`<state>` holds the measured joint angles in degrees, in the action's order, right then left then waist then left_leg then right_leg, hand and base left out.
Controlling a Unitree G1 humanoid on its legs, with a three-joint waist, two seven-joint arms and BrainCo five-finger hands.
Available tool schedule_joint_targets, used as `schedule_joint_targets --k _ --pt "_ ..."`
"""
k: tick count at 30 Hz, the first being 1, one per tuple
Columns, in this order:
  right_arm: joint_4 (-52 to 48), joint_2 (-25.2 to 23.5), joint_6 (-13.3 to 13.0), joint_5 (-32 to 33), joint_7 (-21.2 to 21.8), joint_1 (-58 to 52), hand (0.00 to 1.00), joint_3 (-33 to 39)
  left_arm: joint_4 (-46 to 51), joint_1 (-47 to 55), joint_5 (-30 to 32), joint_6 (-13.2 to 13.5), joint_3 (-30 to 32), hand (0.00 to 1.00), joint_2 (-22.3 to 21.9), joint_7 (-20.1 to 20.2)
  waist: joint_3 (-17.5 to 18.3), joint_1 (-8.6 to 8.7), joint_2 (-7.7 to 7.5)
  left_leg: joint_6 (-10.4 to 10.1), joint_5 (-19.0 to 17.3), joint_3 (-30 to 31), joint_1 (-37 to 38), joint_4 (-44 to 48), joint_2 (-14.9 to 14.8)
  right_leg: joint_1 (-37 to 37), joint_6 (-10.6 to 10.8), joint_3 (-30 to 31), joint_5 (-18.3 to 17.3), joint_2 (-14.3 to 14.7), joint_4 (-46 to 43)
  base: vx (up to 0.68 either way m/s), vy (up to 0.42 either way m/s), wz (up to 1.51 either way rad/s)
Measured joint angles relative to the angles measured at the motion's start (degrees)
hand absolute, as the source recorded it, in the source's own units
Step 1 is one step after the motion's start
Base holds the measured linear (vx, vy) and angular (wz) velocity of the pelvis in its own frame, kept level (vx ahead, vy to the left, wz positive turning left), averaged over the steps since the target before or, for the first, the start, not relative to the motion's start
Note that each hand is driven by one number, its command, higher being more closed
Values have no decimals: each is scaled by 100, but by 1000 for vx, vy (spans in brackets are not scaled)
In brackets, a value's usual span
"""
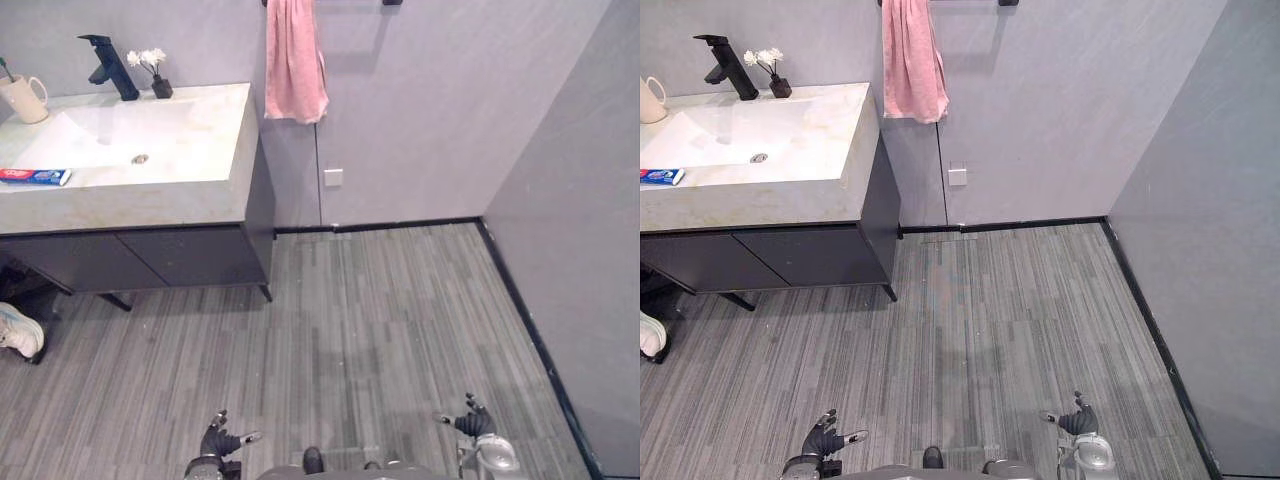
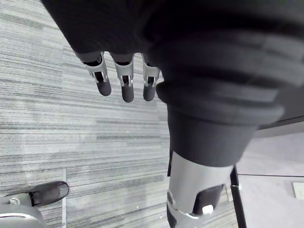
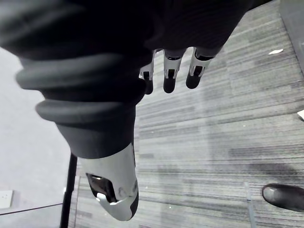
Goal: Organize washtable
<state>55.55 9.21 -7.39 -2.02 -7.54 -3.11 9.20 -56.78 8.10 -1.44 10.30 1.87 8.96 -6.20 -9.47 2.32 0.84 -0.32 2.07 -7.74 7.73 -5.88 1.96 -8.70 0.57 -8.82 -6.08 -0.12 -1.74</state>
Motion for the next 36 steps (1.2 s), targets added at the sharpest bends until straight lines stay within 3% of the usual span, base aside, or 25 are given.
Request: schedule_joint_targets --k 21,24,26,28,30,33,36 --pt "139 -24 0 205 -19 158 0 177 35 26 -11 -3 -25 0 -86 -13 -9 -3 7 1 -6 -53 -28 2 -5 -15 -5 -16 9 15 94 15 -19 0" --pt "-67 -25 -1 205 -54 269 0 176 329 14 -14 0 -27 0 -86 -28 -64 -23 32 64 -70 -152 -223 42 -12 176 -4 87 8 16 83 -22 7 -17" --pt "-149 -32 -1 205 -125 349 0 177 432 18 -29 -1 -24 0 -77 -43 -100 -71 14 159 -310 -296 -400 321 -12 330 67 212 -38 -20 -41 0 36 -36" --pt "-306 -30 2 205 -131 367 0 181 548 -3 -73 0 -26 0 -79 -46 -149 -148 11 203 -765 -431 -645 889 -23 610 237 323 -386 -117 -574 31 37 -33" --pt "-449 6 25 205 -149 348 0 194 738 -23 -189 3 -160 0 -65 -68 -189 -146 22 337 -1301 -515 -914 1513 21 1233 683 266 -840 -394 -2010 62 84 -13" --pt "-547 -59 58 249 -153 328 0 158 942 -99 -252 4 -293 0 68 -151 -282 -110 45 436 -1484 -444 -630 1645 57 2098 569 222 -1040 -625 -3891 178 119 10" --pt "-557 -22 57 330 -180 394 0 126 1027 -252 -300 10 -288 0 195 -175 -351 -48 80 414 -1547 -248 -301 1539 -30 2428 469 -71 -1177 -599 -3531 370 54 27"
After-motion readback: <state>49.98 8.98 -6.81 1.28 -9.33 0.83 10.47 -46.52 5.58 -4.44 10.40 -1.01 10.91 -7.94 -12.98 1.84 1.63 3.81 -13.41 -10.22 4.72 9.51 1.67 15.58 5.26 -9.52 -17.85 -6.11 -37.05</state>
